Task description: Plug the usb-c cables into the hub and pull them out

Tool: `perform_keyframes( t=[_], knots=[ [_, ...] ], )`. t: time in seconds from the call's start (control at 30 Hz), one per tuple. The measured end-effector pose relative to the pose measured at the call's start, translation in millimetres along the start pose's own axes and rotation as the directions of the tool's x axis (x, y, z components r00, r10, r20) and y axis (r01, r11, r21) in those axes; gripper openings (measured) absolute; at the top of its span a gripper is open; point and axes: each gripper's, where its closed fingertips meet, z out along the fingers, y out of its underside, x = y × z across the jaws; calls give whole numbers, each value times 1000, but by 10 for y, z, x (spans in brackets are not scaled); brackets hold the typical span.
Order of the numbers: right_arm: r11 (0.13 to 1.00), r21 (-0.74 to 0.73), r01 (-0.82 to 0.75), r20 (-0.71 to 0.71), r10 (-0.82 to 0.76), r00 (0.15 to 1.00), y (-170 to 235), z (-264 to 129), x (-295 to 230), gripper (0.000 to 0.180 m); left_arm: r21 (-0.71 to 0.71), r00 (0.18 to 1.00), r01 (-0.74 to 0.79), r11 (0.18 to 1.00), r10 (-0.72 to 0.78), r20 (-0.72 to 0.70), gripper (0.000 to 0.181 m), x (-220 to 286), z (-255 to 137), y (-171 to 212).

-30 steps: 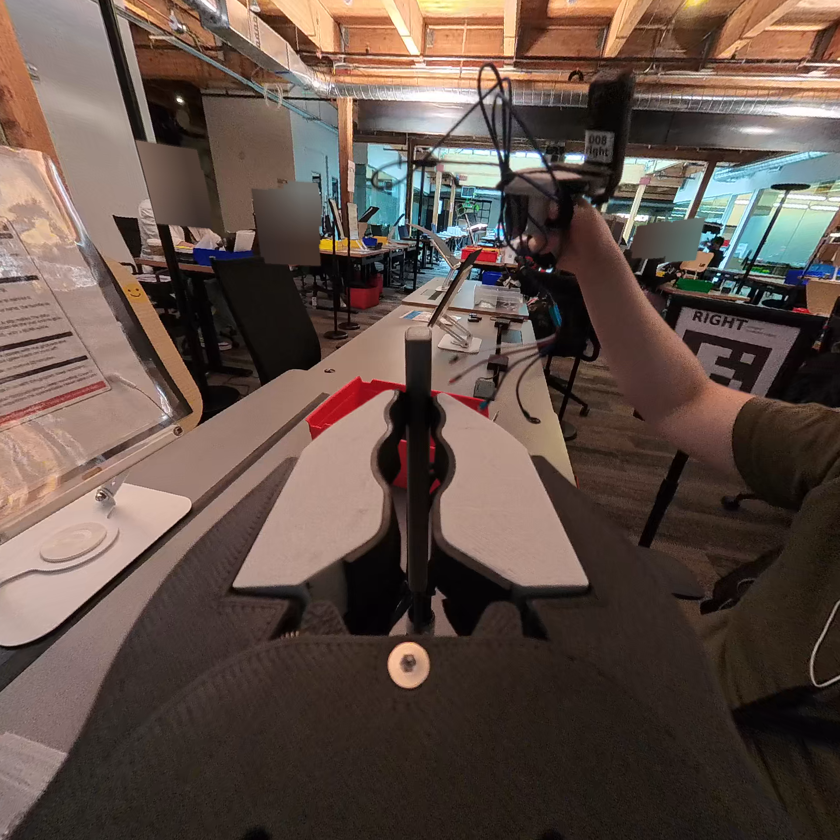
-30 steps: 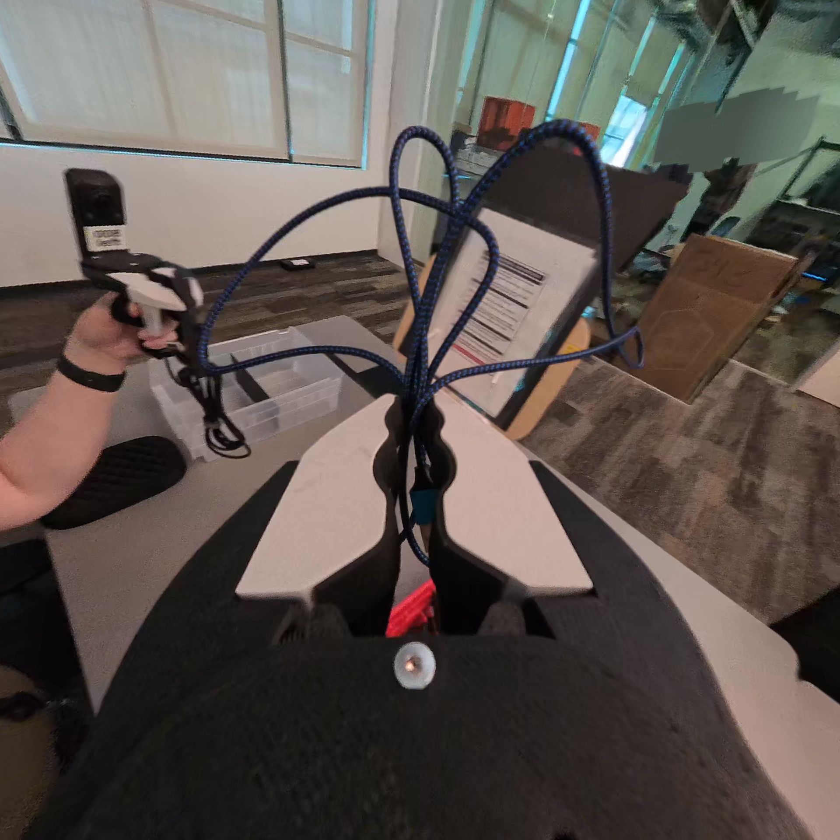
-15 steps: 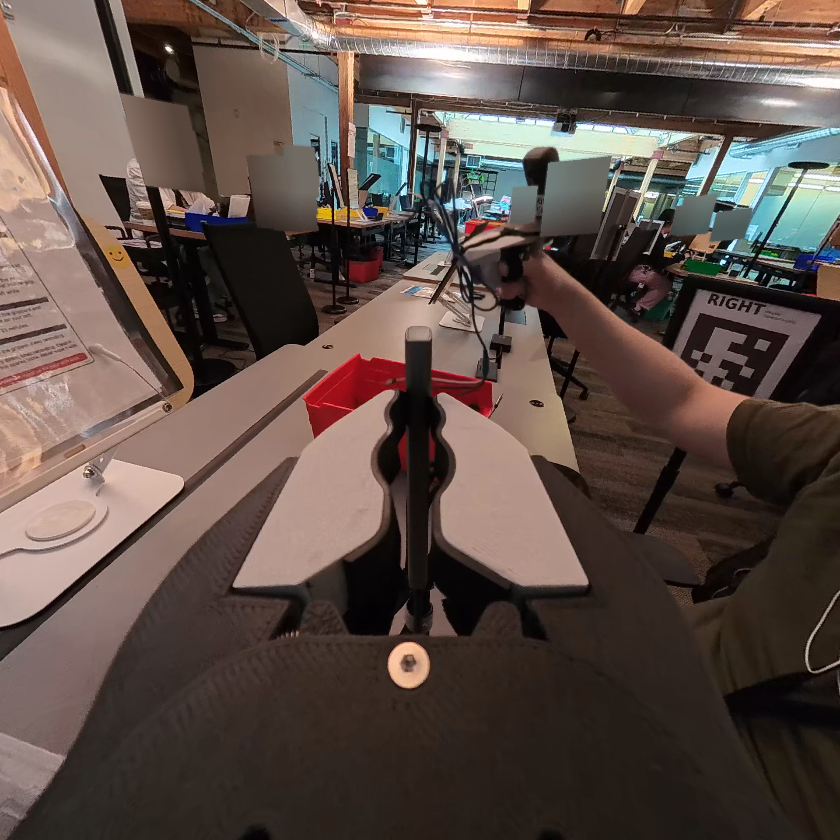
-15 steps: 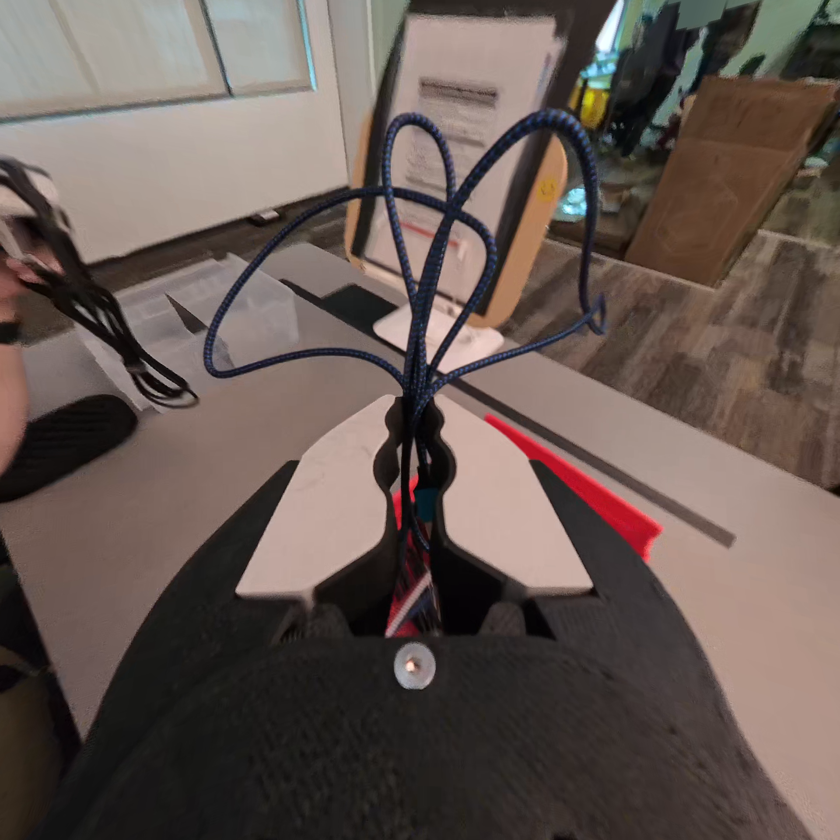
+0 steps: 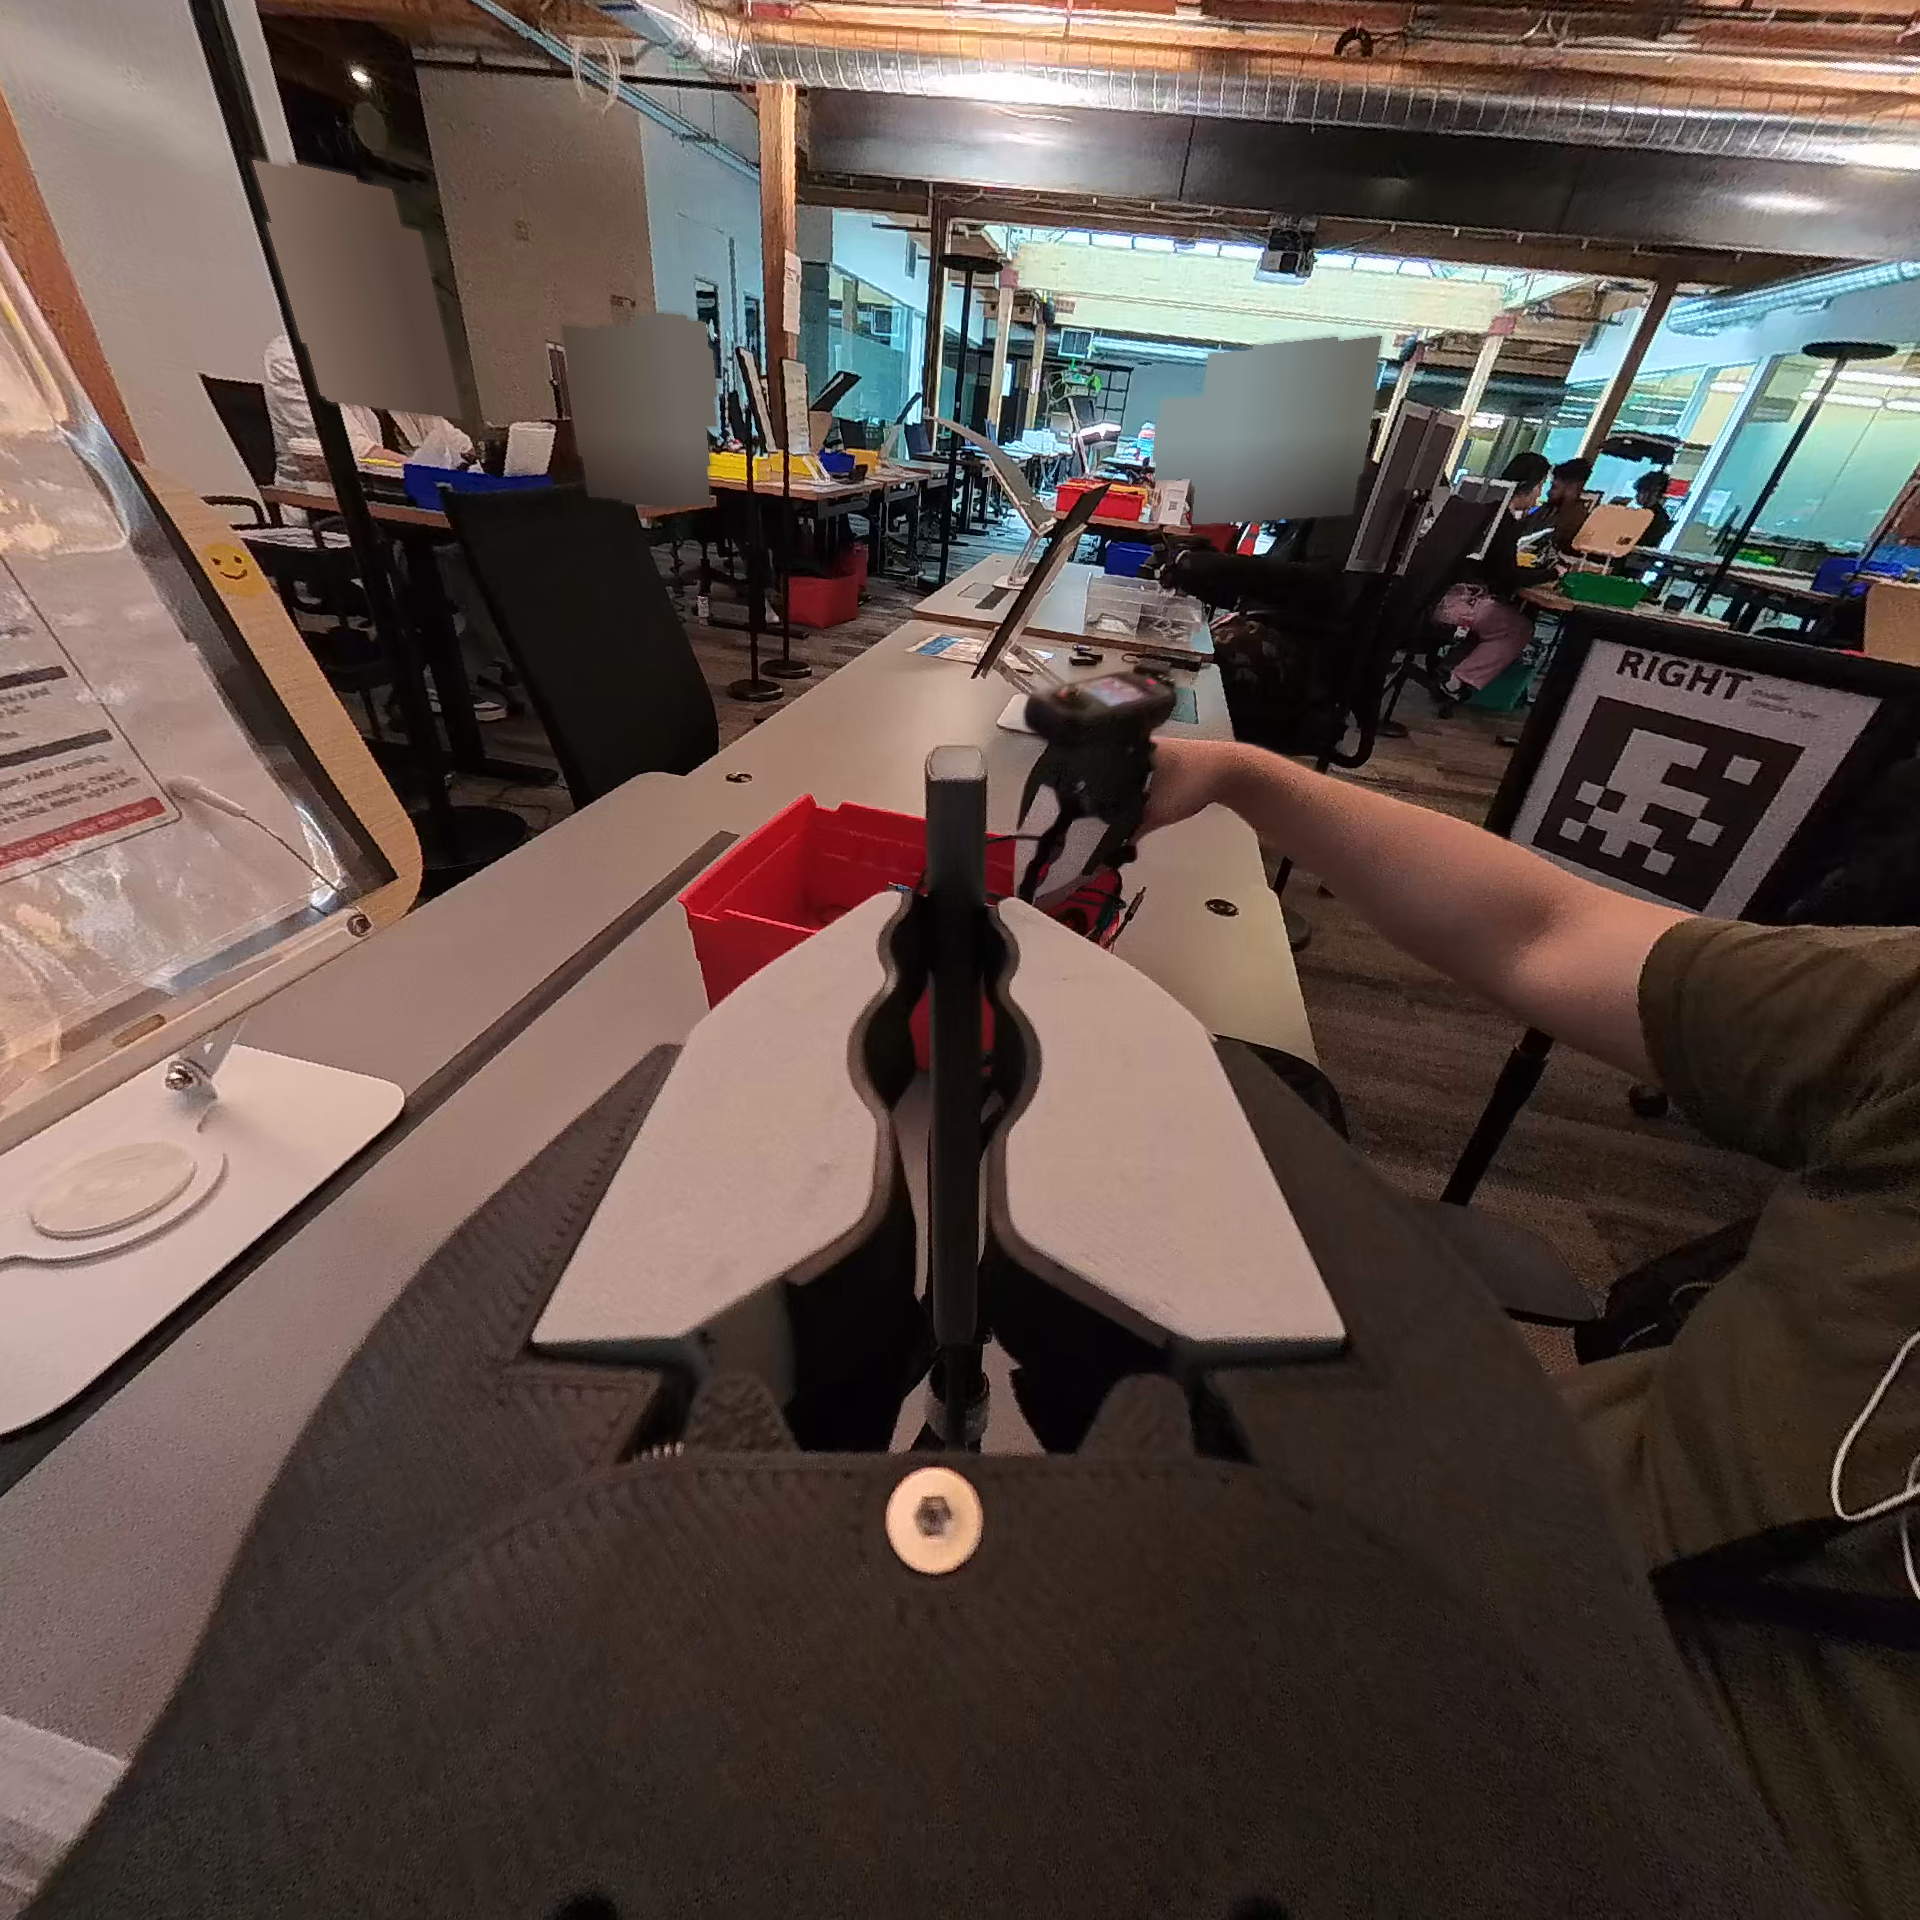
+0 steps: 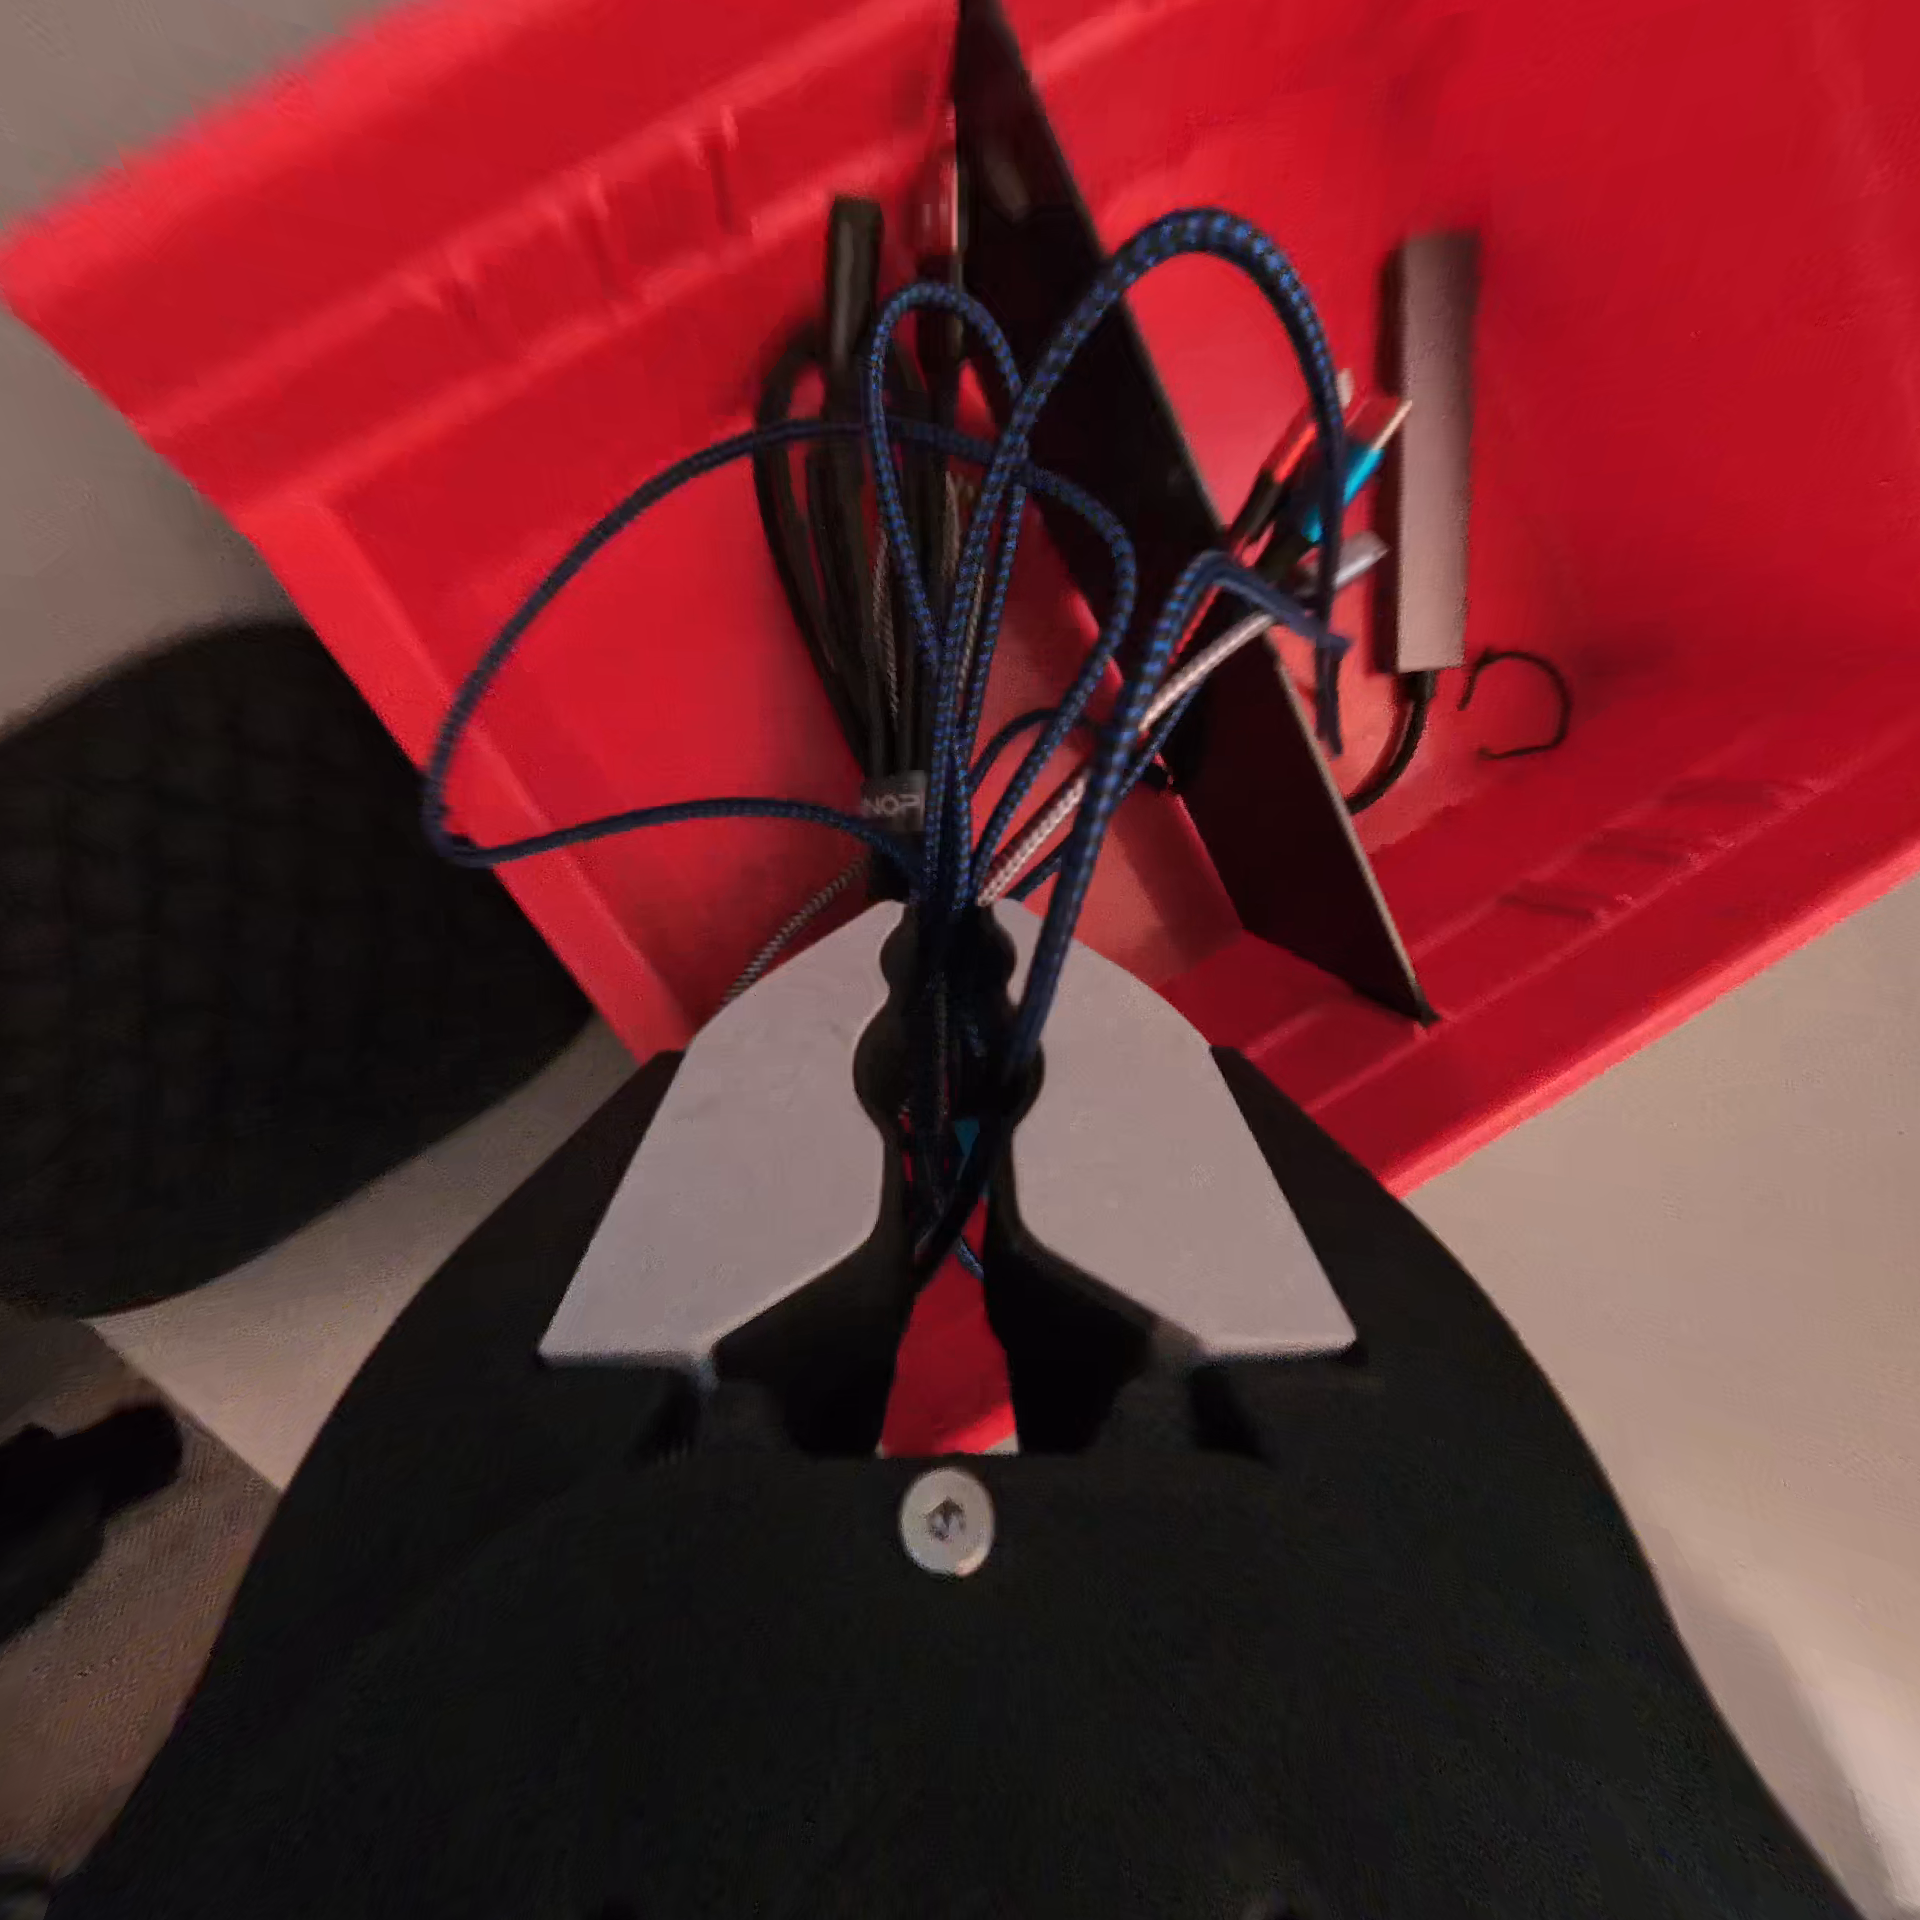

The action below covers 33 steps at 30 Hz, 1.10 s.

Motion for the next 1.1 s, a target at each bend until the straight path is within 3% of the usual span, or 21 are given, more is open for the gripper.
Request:
perform_keyframes(
  t=[0.07,0.13,0.37,0.47,0.53,0.6,0.63,0.83,0.93,1.1],
  knots=[
    [995,-105,-1,-22,-1,1000,80,156,65,11,-8,1000,1,1000,-1,0,10,-3,16,16],
    [992,-119,-28,9,30,1000,29,218,40,15,-14,1000,3,1000,-3,0,10,-7,28,31],
    [967,-108,-229,-62,224,973,-169,151,217,56,-22,1000,12,1000,-12,-3,10,-27,47,54],
    [946,-150,-286,-23,286,958,-248,248,180,55,-31,1000,13,999,-13,-5,10,-23,71,73],
    [931,-229,-283,-17,287,958,-237,341,150,45,-40,1000,13,999,-14,-7,10,-18,87,90],
    [936,-254,-243,-11,249,969,-283,389,136,18,-44,1000,13,999,-14,-10,10,-11,97,99],
    [948,-243,-207,-10,211,977,-320,384,131,14,-46,1000,14,999,-14,-11,10,-7,98,101],
    [995,-93,35,-67,-41,997,-443,62,13,11,-42,1000,16,999,-16,-14,9,-3,87,90],
    [987,-17,162,-29,-163,986,-401,-131,-205,10,-42,1000,14,999,-14,-12,9,-3,86,87],
    [946,-94,311,81,-304,949,-195,-98,-447,8,-54,1000,13,998,-14,-13,10,3,128,111]
  ],
)
